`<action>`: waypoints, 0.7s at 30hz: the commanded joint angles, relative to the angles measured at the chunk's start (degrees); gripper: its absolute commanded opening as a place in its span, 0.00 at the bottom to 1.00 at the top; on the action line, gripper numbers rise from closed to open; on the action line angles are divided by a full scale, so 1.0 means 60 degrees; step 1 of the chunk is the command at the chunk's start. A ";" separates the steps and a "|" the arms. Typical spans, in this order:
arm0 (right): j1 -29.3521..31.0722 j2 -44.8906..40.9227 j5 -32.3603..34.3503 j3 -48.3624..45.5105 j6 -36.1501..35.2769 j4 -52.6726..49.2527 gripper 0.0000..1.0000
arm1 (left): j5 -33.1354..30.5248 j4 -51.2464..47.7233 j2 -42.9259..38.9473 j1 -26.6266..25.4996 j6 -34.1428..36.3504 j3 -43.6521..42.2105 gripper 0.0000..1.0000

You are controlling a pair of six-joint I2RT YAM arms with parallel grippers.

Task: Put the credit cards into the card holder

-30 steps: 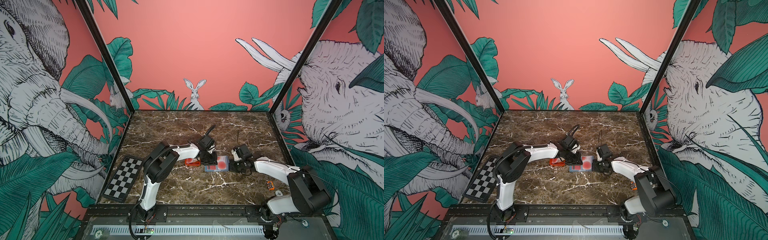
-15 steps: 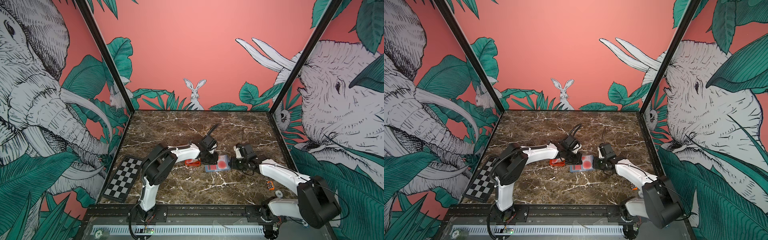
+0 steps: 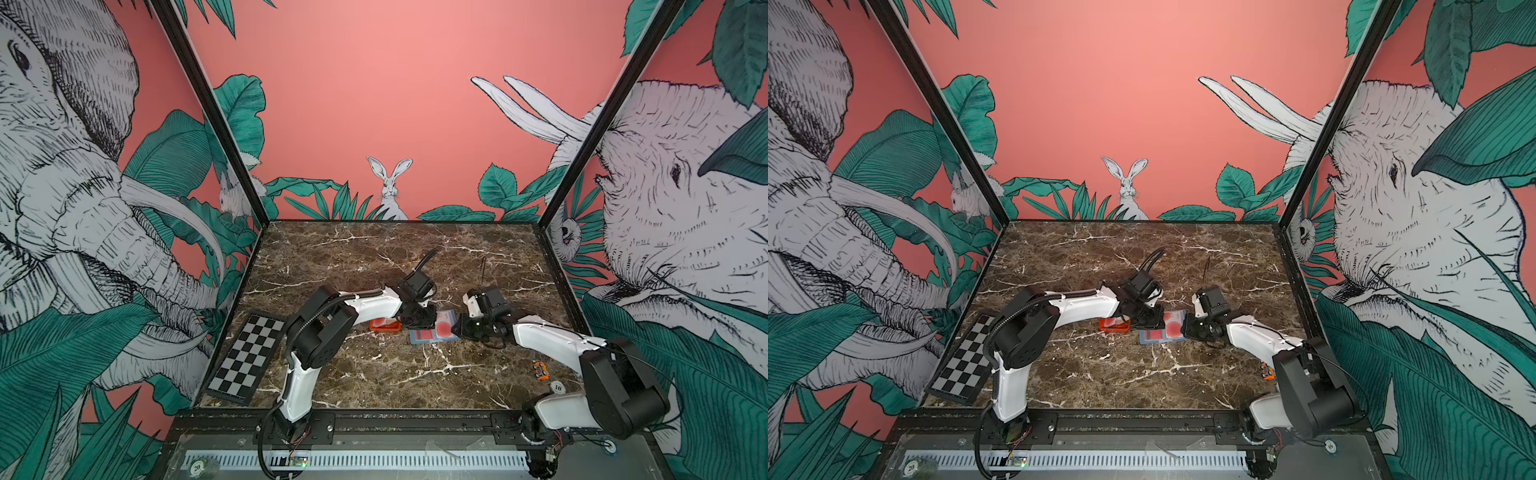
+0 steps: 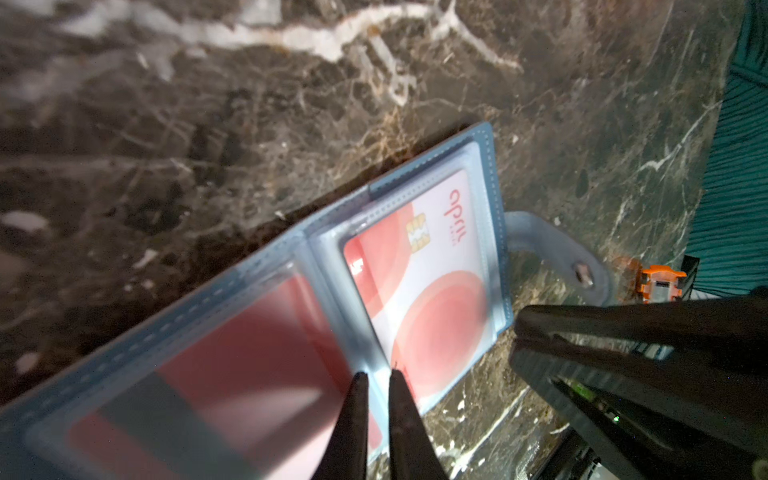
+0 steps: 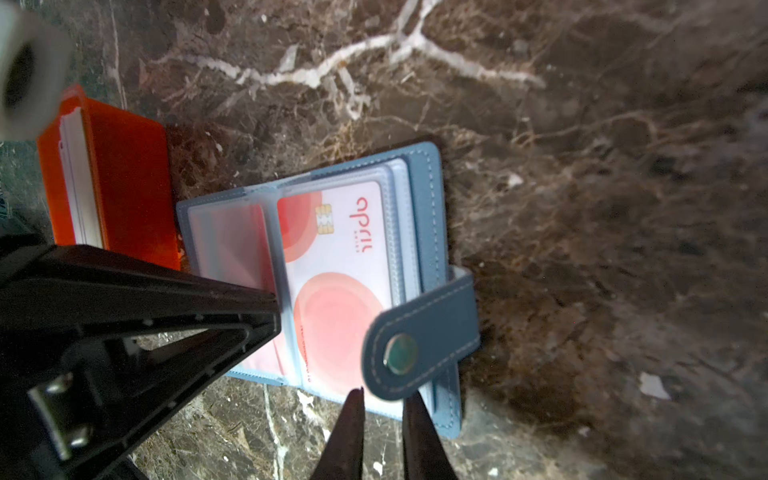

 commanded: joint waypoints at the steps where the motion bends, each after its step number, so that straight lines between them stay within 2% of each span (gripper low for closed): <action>1: -0.0042 0.0111 -0.0127 0.0085 -0.0098 0.0191 0.19 | 0.0015 0.0059 0.0063 -0.0046 -0.0110 0.0204 0.15; 14: -0.0123 0.0142 -0.0135 0.0148 0.0006 0.0217 0.18 | 0.0055 -0.0373 0.0498 -0.0046 0.0047 0.0394 0.15; 21: -0.0435 0.0155 -0.0714 0.0033 0.0029 0.0475 0.22 | -0.0042 -0.0564 0.0623 -0.0046 0.0139 0.0365 0.12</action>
